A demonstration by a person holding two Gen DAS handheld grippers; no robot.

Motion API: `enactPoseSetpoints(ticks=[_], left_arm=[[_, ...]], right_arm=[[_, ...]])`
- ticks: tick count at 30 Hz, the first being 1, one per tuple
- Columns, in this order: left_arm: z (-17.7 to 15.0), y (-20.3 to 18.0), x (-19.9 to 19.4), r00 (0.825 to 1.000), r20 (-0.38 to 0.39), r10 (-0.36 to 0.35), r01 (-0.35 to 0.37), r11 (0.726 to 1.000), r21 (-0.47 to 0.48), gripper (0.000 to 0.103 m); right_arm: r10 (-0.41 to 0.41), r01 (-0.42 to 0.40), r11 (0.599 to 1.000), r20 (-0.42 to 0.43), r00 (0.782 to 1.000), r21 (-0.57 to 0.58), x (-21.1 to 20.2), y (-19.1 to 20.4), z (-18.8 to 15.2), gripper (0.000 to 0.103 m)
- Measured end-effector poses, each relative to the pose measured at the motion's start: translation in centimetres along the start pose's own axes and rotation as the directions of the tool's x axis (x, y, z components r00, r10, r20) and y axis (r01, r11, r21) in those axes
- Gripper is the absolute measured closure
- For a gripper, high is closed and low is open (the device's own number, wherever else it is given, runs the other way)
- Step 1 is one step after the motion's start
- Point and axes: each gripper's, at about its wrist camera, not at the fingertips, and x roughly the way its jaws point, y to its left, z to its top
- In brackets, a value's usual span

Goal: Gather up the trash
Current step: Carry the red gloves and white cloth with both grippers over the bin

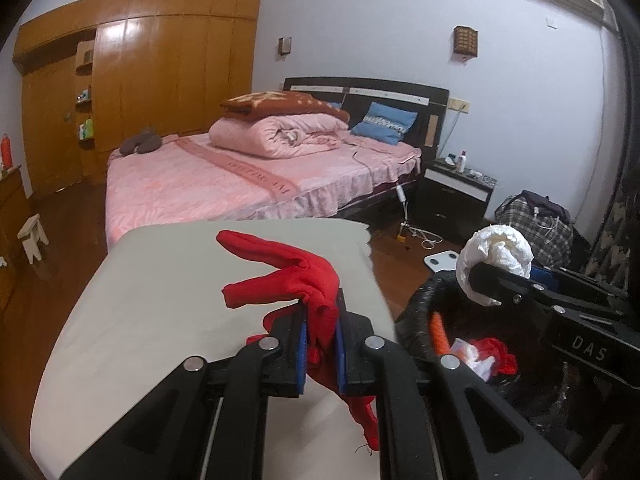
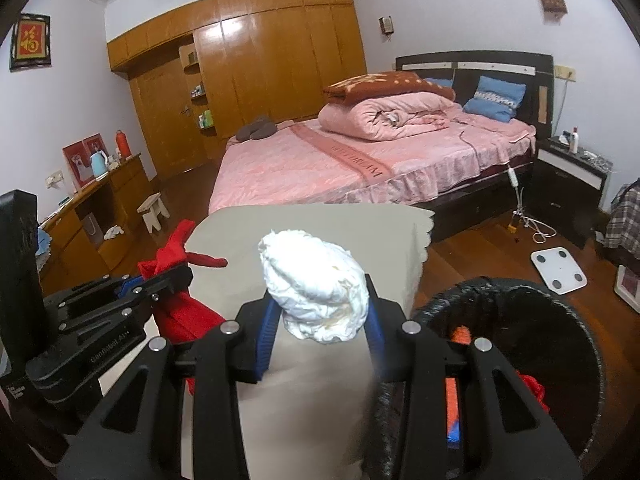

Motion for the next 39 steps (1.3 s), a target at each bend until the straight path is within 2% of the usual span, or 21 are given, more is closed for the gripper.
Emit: enactPoseSetpoints(ticks=[19, 29, 39], left_arm=[[1.6, -7.3, -1.6, 0.991, 0.048, -0.123, 0.118, 0.989, 0.089, 0.092], [2.5, -11.4, -1.2, 0.977, 0.05, -0.206, 0.197, 0.969, 0.149, 0.092], [2.8, -15.1, 1.0, 0.958, 0.024, -0.287, 0.277, 0.941, 0.195, 0.092]], right_arm=[[-0.118, 0.115, 0.992, 0.056, 0.991, 0.045, -5.6, -4.8, -1.7, 0.064], [-0.198, 0.192, 0.978, 0.069, 0.978, 0.083, -7.8, -7.9, -2.6, 0.064], [-0.271, 0.265, 0.957, 0.041, 0.962, 0.119, -8.0, -11.4, -4.0, 0.064]])
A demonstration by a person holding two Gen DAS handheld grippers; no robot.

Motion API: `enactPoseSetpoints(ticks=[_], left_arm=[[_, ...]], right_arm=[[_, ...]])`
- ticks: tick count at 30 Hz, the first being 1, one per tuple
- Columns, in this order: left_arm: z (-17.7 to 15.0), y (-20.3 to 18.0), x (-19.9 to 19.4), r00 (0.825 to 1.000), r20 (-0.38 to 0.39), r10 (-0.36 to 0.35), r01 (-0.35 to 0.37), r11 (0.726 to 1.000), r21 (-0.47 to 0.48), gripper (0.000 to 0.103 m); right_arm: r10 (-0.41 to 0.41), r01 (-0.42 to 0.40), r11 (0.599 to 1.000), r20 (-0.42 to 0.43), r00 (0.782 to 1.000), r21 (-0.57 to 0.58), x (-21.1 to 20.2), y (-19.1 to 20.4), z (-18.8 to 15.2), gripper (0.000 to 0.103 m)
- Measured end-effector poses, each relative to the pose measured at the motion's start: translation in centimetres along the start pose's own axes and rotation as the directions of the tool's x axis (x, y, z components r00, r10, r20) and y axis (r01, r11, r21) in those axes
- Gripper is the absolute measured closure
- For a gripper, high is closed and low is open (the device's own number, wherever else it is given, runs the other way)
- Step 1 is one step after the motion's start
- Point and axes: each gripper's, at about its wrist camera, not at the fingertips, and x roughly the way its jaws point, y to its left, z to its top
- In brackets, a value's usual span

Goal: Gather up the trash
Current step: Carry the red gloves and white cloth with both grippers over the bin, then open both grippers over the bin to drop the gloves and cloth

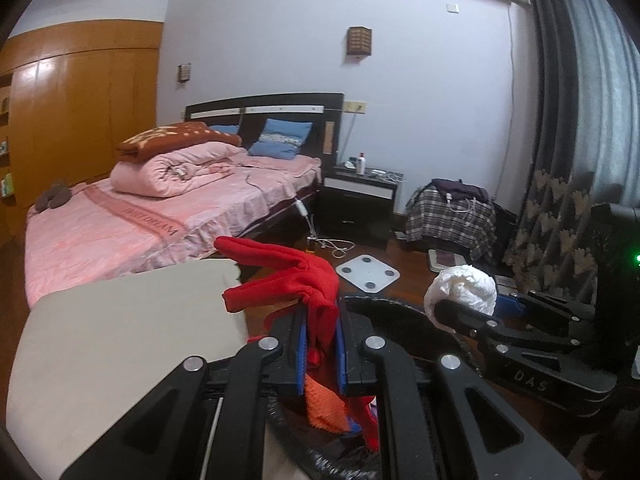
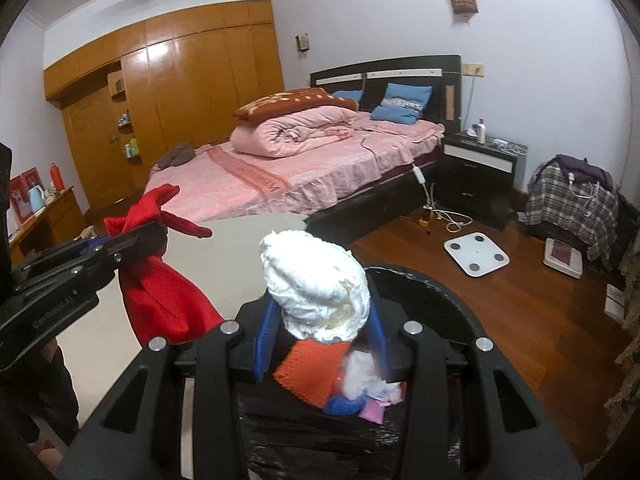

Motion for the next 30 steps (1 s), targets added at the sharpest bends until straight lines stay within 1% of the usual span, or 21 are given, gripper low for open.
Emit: enactPoseSetpoints(ticks=[5, 10, 13, 14, 15, 16, 17, 18, 19, 20, 21, 22, 23, 24, 25, 26, 30], left_arm=[[0.1, -1.3, 2.8, 0.998, -0.024, -0.05, 0.05, 0.999, 0.016, 0.092], [-0.2, -2.3, 5.8, 0.994, -0.06, -0.089, 0.09, 0.996, 0.017, 0.092], [-0.6, -2.9, 7.6, 0.99, -0.086, -0.112, 0.113, 0.994, 0.012, 0.089], [-0.7, -2.9, 8.3, 0.987, -0.101, -0.124, 0.126, 0.992, 0.008, 0.084], [-0.9, -2.9, 9.0, 0.984, -0.118, -0.131, 0.133, 0.991, 0.005, 0.078], [-1.0, -2.8, 9.4, 0.983, -0.129, -0.131, 0.132, 0.991, 0.003, 0.065], [-1.2, -2.6, 9.7, 0.982, -0.139, -0.128, 0.129, 0.992, -0.001, 0.053], [-1.4, -2.4, 9.9, 0.982, -0.142, -0.122, 0.123, 0.992, -0.004, 0.05], [-1.4, -2.2, 9.9, 0.983, -0.143, -0.118, 0.118, 0.993, -0.007, 0.048], [-1.5, -1.9, 9.8, 0.983, -0.144, -0.11, 0.11, 0.994, -0.01, 0.041], [-1.6, -1.7, 9.6, 0.984, -0.144, -0.102, 0.102, 0.995, -0.011, 0.038], [-1.6, -1.3, 9.3, 0.987, -0.14, -0.085, 0.085, 0.996, -0.009, 0.031], [-1.6, -1.0, 8.9, 0.989, -0.133, -0.068, 0.068, 0.998, -0.006, 0.026], [-1.6, -0.8, 8.6, 0.99, -0.13, -0.055, 0.055, 0.998, -0.004, 0.023], [-1.6, -0.5, 8.2, 0.991, -0.129, -0.039, 0.038, 0.999, -0.005, 0.018], [-1.6, 0.0, 7.8, 0.991, -0.129, -0.019, 0.018, 1.0, -0.009, 0.015], [-1.7, 1.8, 5.3, 0.992, -0.122, 0.042, -0.045, 0.999, -0.025, 0.009]], right_arm=[[-0.039, 0.039, 0.999, -0.026, 0.999, 0.015, 1.1, -2.2, -0.8, 0.064], [-0.053, 0.054, 0.998, -0.049, 0.997, 0.02, 2.5, -3.7, -1.3, 0.064], [-0.062, 0.063, 0.998, -0.065, 0.996, 0.017, 3.6, -4.3, -1.6, 0.063], [-0.069, 0.071, 0.997, -0.067, 0.995, 0.016, 3.9, -4.5, -1.8, 0.055], [-0.076, 0.077, 0.997, -0.075, 0.994, 0.017, 4.3, -4.7, -2.0, 0.052], [-0.083, 0.085, 0.996, -0.079, 0.993, 0.018, 4.5, -4.9, -2.2, 0.047], [-0.089, 0.091, 0.996, -0.082, 0.993, 0.02, 4.7, -5.0, -2.3, 0.042], [-0.092, 0.094, 0.995, -0.083, 0.992, 0.022, 4.6, -5.1, -2.4, 0.039], [-0.1, 0.102, 0.994, -0.083, 0.991, 0.026, 4.6, -5.3, -2.5, 0.033], [-0.109, 0.112, 0.993, -0.081, 0.991, 0.029, 4.5, -5.4, -2.6, 0.026], [-0.119, 0.122, 0.992, -0.078, 0.99, 0.032, 4.3, -5.4, -2.6, 0.023], [-0.126, 0.129, 0.991, -0.075, 0.989, 0.034, 4.2, -5.4, -2.6, 0.013], [-0.13, 0.133, 0.99, -0.073, 0.989, 0.038, 4.0, -5.3, -2.6, 0.01], [-0.127, 0.13, 0.991, -0.076, 0.989, 0.042, 4.0, -5.3, -2.5, 0.01], [-0.114, 0.119, 0.992, -0.09, 0.989, 0.052, 3.8, -5.3, -2.5, 0.007], [-0.104, 0.111, 0.992, -0.097, 0.99, 0.061, 3.6, -5.1, -2.4, 0.006], [-0.072, 0.078, 0.995, -0.091, 0.993, 0.064, 2.5, -4.0, -1.5, 0.006]])
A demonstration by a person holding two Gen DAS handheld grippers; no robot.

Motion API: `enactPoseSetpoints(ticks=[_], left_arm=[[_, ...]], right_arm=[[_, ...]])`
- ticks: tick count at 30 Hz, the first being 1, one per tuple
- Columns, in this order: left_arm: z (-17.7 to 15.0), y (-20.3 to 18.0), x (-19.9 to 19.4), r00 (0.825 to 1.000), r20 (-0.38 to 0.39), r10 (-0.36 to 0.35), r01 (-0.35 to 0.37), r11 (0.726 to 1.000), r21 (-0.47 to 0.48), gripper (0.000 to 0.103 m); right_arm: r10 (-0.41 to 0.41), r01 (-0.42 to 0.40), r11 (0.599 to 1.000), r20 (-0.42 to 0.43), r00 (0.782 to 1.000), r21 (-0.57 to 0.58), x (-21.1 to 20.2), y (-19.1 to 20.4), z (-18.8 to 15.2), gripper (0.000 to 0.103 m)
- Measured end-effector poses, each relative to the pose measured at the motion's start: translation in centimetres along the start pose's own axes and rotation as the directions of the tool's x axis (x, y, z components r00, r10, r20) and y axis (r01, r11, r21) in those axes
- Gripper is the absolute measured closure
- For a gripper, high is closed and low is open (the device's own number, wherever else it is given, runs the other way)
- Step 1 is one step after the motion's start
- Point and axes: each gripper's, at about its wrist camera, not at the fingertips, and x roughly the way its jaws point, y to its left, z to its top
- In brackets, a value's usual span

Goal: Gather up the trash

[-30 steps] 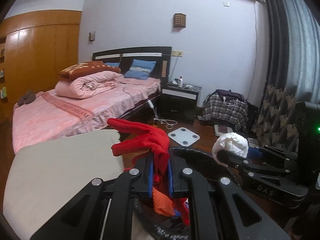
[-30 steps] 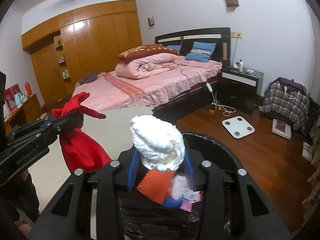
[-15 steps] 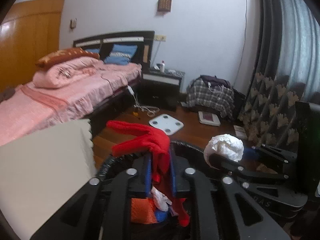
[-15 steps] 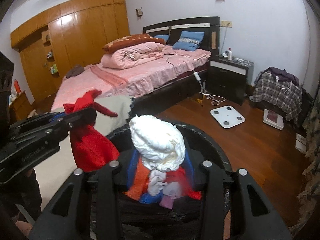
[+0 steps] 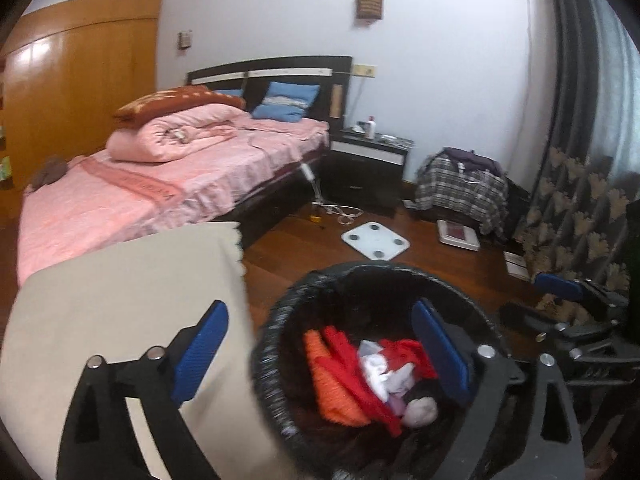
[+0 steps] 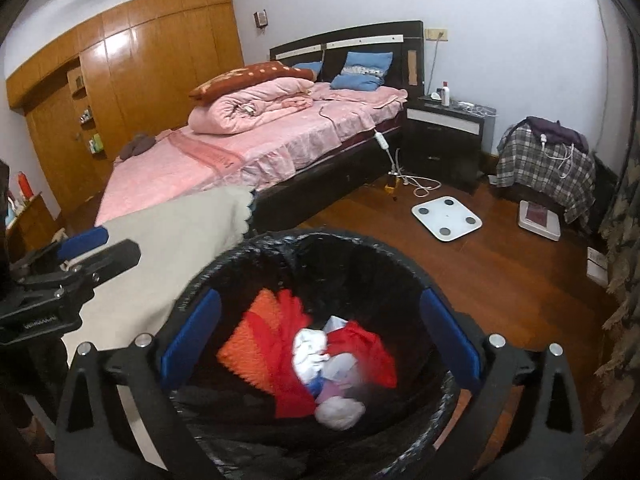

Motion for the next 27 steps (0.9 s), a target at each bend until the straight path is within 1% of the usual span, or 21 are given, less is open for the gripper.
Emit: enactPoseSetpoints(ticks=[2, 4, 10, 17, 22, 27], left_arm=[[-0.3, 0.8, -1.5, 0.999, 0.012, 0.04, -0.04, 0.999, -0.004, 0.006], [-0.3, 1.4, -2.8, 0.997, 0.02, 0.07, -0.07, 0.998, -0.01, 0.006], [-0.6, 2.3, -6.7, 0.99, 0.045, 0.131, -0.13, 0.991, -0.03, 0.006], [-0.8, 2.3, -10.2, 0.983, 0.084, 0.162, -0.16, 0.987, -0.031, 0.006], [-0.8, 2.4, -11.9, 0.979, 0.11, 0.172, -0.167, 0.985, -0.047, 0.006], [-0.9, 2.3, -12.8, 0.976, 0.126, 0.178, -0.172, 0.984, -0.053, 0.006]], right_arm=[[0.02, -0.02, 1.0, 0.007, 1.0, -0.008, -0.7, 0.9, 0.4, 0.006], [0.044, -0.044, 0.999, 0.019, 0.999, -0.022, -1.6, 2.2, 0.8, 0.006], [0.093, -0.091, 0.994, 0.046, 0.995, -0.057, -3.9, 5.0, 1.9, 0.006], [0.118, -0.111, 0.989, 0.069, 0.991, -0.1, -5.8, 7.4, 2.6, 0.006], [0.127, -0.117, 0.985, 0.079, 0.989, -0.124, -6.8, 8.6, 2.5, 0.006], [0.129, -0.117, 0.984, 0.083, 0.988, -0.134, -7.3, 9.1, 2.4, 0.006]])
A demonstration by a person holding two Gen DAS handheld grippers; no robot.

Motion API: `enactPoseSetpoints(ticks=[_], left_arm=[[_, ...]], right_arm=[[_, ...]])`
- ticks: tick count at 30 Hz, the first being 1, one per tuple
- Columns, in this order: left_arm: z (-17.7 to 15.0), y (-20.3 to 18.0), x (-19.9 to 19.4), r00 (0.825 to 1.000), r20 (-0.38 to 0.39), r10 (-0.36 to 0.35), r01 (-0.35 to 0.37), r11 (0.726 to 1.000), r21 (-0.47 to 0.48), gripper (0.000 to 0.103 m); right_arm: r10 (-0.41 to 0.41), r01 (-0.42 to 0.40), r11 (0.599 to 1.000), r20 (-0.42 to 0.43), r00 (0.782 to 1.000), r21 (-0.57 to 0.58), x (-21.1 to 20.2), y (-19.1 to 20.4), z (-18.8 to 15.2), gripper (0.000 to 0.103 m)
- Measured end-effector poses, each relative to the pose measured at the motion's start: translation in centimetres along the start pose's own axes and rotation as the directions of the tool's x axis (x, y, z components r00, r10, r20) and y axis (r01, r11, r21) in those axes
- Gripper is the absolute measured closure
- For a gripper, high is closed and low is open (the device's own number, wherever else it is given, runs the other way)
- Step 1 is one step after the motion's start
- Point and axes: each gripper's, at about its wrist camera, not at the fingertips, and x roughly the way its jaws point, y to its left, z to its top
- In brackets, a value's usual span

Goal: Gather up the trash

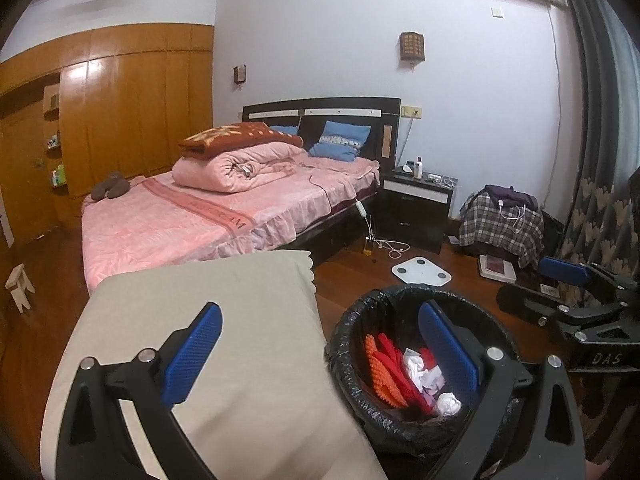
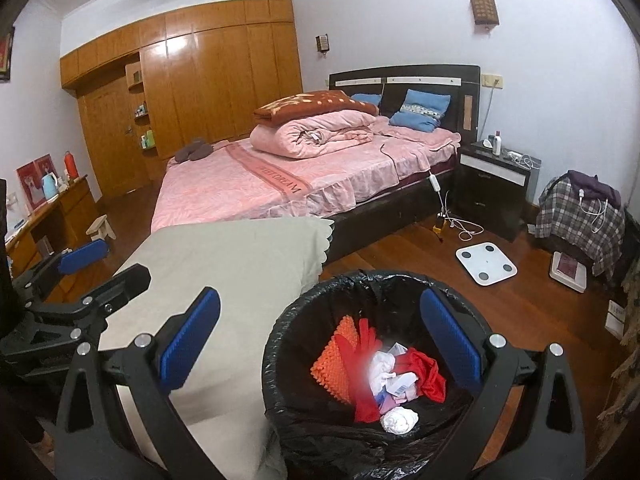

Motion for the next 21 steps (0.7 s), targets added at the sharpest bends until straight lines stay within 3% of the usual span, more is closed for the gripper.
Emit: enactPoseSetpoints(ticks=[21], left_arm=[[0.23, 0.4, -0.7, 1.0, 0.009, 0.01, -0.01, 1.0, -0.01, 0.006]], right_arm=[[0.003, -0.003, 1.0, 0.007, 1.0, -0.011, -0.21, 0.56, 0.31, 0.006]])
